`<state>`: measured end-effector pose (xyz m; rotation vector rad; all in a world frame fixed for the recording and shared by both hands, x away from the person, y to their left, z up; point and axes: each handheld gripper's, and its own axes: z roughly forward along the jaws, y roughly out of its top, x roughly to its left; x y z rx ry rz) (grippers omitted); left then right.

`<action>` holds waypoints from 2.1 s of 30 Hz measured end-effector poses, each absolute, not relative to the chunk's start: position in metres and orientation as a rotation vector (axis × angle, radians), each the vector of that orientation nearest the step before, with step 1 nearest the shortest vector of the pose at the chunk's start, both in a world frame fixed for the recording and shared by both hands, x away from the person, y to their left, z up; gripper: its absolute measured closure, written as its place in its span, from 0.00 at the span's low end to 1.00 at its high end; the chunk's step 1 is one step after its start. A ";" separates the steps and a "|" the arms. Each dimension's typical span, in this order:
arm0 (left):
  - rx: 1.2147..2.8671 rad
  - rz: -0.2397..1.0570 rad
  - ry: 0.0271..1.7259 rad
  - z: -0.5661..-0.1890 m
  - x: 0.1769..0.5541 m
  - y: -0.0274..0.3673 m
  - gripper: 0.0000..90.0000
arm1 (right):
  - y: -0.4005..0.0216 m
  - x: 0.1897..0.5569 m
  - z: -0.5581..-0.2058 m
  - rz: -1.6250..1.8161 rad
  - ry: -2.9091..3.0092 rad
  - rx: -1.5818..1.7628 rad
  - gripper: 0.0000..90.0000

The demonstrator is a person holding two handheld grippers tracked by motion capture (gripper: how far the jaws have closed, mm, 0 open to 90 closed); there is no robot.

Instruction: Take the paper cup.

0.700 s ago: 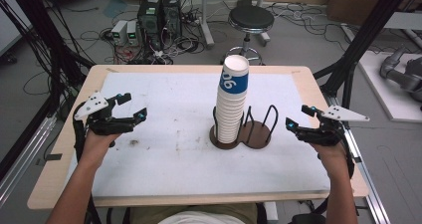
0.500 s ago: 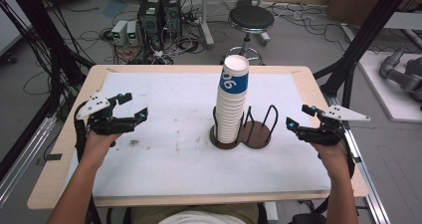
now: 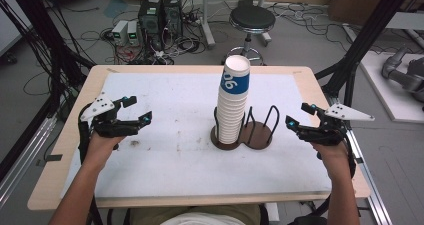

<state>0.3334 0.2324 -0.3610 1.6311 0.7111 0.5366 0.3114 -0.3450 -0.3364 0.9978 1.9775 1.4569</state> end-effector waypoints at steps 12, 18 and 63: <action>1.666 0.509 0.726 -0.367 0.334 0.227 0.19 | -0.312 0.312 -0.321 1.491 2.022 0.907 0.20; 1.666 0.505 0.732 -0.368 0.334 0.227 0.19 | -0.291 0.313 -0.310 1.553 2.034 0.850 0.20; 1.706 0.332 0.557 -0.329 0.348 0.194 0.23 | -0.205 0.368 -0.317 1.601 2.175 0.767 0.15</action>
